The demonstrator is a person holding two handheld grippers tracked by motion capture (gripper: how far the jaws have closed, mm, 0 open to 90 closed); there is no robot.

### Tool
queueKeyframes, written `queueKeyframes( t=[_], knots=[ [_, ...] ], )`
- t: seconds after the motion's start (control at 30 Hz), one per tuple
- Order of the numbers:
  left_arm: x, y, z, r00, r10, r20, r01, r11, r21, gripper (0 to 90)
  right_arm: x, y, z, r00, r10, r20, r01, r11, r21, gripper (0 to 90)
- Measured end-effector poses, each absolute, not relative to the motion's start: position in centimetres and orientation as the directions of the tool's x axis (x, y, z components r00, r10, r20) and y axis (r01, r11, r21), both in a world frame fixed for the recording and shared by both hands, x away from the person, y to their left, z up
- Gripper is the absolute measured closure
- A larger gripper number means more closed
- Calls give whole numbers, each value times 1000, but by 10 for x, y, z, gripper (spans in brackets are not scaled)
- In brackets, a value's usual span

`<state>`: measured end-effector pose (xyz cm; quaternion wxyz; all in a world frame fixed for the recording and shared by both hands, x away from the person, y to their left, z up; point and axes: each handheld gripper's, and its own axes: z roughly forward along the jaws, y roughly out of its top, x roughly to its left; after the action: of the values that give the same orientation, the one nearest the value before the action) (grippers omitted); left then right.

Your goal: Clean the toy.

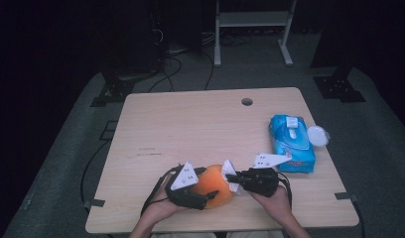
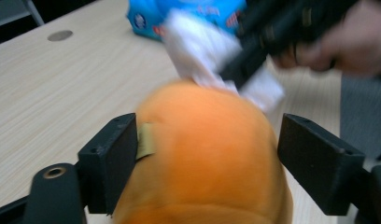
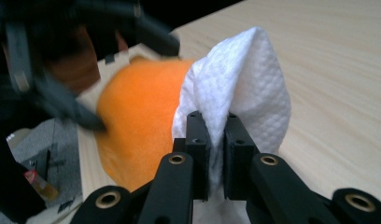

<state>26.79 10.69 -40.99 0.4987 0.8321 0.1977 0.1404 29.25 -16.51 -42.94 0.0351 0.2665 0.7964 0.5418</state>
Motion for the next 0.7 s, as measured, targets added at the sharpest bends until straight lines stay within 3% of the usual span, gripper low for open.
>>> queueKeyframes(
  t=[0.1, 0.17, 0.2, 0.3, 0.4, 0.5, 0.57, 0.6, 0.7],
  knots=[
    [274, 111, -410, 851, 525, 16, 235, -409, 882, 136, 294, -168, -436, -856, 458, 238, 392, 277, 877, 822],
    [277, 110, -416, 851, 524, -22, 278, -415, 866, 138, 294, -170, -434, -856, 459, 237, 392, 279, 877, 821],
    [276, 109, -421, 868, 495, -41, 283, -425, 860, 183, 294, -169, -432, -857, 458, 238, 392, 277, 877, 821],
    [269, 103, -421, 876, 480, 46, 205, -455, 866, 346, 288, -165, -421, -872, 433, 229, 362, 254, 897, 822],
    [265, 97, -415, 864, 489, 123, 139, -466, 874, 402, 286, -162, -417, -878, 431, 210, 341, 253, 905, 821],
    [265, 98, -417, 873, 479, 92, 154, -450, 879, 365, 293, -170, -426, -854, 460, 243, 381, 236, 894, 822],
    [267, 101, -416, 884, 467, 31, 200, -435, 878, 240, 297, -175, -433, -831, 494, 257, 414, 238, 879, 821],
    [268, 102, -417, 883, 468, 22, 209, -437, 875, 220, 298, -176, -434, -825, 498, 266, 424, 234, 875, 821],
    [267, 101, -421, 877, 479, 38, 203, -440, 875, 272, 292, -170, -427, -839, 484, 249, 398, 235, 887, 820]
  ],
)
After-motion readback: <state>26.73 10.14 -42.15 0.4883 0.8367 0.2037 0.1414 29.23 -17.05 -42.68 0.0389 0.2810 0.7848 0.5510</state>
